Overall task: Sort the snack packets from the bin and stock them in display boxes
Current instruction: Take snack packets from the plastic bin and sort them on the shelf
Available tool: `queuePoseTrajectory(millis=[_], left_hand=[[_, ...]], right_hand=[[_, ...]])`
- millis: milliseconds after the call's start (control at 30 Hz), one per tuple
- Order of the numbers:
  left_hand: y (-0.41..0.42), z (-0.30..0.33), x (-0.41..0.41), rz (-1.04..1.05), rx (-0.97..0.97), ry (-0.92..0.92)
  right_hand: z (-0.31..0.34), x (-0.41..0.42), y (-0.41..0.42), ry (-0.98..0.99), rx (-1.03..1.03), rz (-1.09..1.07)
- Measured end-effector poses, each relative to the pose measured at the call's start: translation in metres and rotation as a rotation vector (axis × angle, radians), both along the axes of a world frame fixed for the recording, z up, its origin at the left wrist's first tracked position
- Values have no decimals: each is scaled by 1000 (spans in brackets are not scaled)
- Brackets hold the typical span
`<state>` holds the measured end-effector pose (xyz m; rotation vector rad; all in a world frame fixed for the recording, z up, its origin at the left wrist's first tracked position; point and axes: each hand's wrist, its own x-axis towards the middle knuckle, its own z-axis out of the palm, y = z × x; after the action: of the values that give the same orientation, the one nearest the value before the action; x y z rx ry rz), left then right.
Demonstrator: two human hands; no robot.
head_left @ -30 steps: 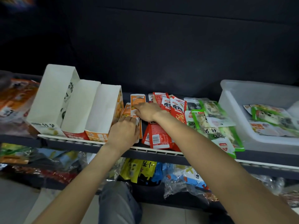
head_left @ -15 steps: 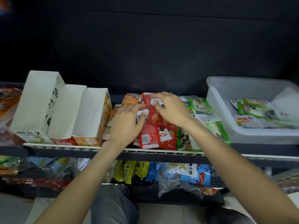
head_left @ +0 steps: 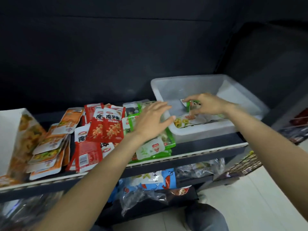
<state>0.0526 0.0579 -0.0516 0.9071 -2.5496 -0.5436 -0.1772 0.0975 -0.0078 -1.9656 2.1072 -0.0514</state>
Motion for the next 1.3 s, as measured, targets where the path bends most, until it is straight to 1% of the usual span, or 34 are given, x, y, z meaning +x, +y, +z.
queuePoseTrajectory(millis=[67, 133, 233, 333, 467, 533, 600, 633, 667, 700, 767, 833, 867, 900, 967, 1033, 1100, 1200, 1267, 1300], left_hand=[[0, -3, -2, 27, 18, -12], [-1, -2, -2, 40, 25, -21], [-3, 1, -2, 49, -2, -45], [-1, 3, -2, 47, -9, -60], [-1, 4, -3, 56, -17, -67], [0, 3, -5, 53, -28, -85], [0, 4, -5, 50, 36, -67], [0, 6, -4, 60, 145, 4], [2, 10, -1, 80, 303, 135], [5, 15, 3, 109, 479, 315], [14, 26, 14, 170, 757, 654], [22, 33, 29, 199, 964, 855], [26, 33, 39, 231, 1008, 916], [25, 30, 51, 288, 1011, 970], [23, 19, 86, 437, 955, 1053], [20, 10, 129, 583, 894, 1106], [19, 6, 171, 667, 848, 1129], [25, 9, 220, 747, 759, 1071], [25, 8, 240, 805, 683, 967], [23, 6, 247, 824, 634, 882]], right_hand=[[-15, -3, -13, -9, 204, 87], [-29, 1, -27, 23, 346, 132], [-46, 3, -46, 122, 422, 150], [-44, -2, -52, 200, 328, 64], [-31, -12, -42, 200, 54, -82], [-18, -14, -31, 168, -70, -172], [3, -5, -17, 49, -234, -259], [15, 4, -9, -51, -313, -292], [26, 18, -1, -156, -381, -307], [35, 34, 6, -236, -431, -303], [46, 73, 17, -294, -478, -242], [39, 116, 18, -349, -479, -181], [32, 138, 16, -416, -484, -161], [22, 160, 12, -494, -499, -151], [0, 203, -2, -641, -482, -171], [-21, 244, -21, -767, -385, -185], [-37, 285, -42, -875, -291, -199], [-55, 336, -72, -1015, -119, -226], [-58, 360, -84, -1026, -32, -226], [-59, 369, -88, -1016, -11, -205]])
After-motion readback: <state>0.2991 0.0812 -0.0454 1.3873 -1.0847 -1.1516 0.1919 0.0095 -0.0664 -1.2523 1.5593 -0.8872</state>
